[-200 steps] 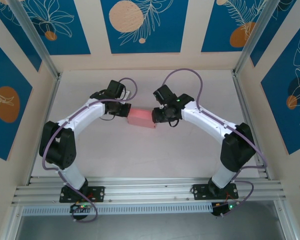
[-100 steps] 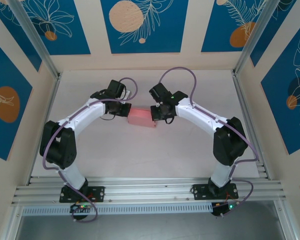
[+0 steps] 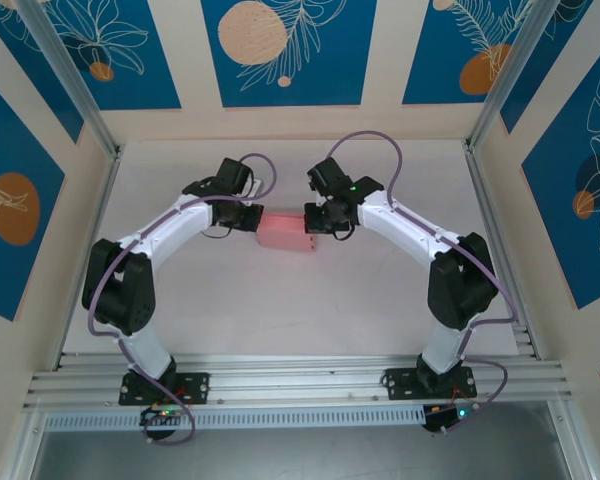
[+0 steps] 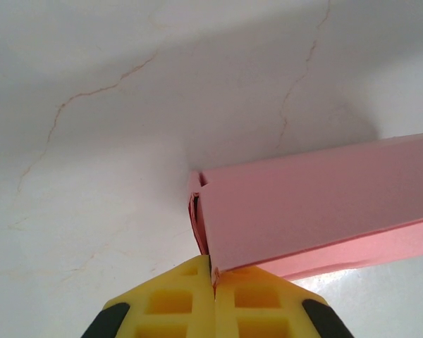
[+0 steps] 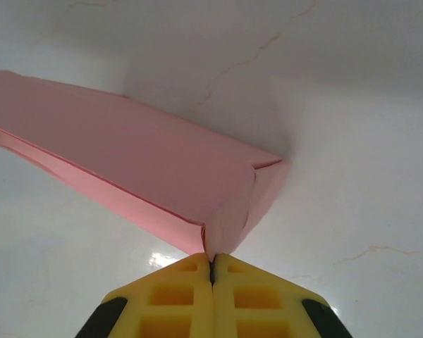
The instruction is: Fold the paper box
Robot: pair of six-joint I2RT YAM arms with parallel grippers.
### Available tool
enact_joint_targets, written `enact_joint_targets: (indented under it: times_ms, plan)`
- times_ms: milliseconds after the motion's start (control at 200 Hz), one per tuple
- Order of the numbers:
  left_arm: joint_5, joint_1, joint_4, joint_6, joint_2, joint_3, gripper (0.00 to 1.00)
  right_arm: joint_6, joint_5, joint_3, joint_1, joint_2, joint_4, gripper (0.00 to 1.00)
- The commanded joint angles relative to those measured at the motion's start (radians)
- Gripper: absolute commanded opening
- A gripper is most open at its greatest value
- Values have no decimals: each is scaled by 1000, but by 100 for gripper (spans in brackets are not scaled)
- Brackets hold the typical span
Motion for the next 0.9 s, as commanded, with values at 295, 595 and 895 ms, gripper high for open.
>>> enact_joint_targets:
  times_ms: [295, 595, 895]
  plan:
    - [-12, -22, -58, 17, 34, 18, 0, 84, -317, -67, -57, -57, 186, 1]
    - [-17, -24, -58, 21, 34, 18, 0, 160, -483, -135, -108, -73, 309, 0]
    - [-25, -23, -63, 27, 37, 20, 0, 179, -527, -154, -128, -86, 351, 0]
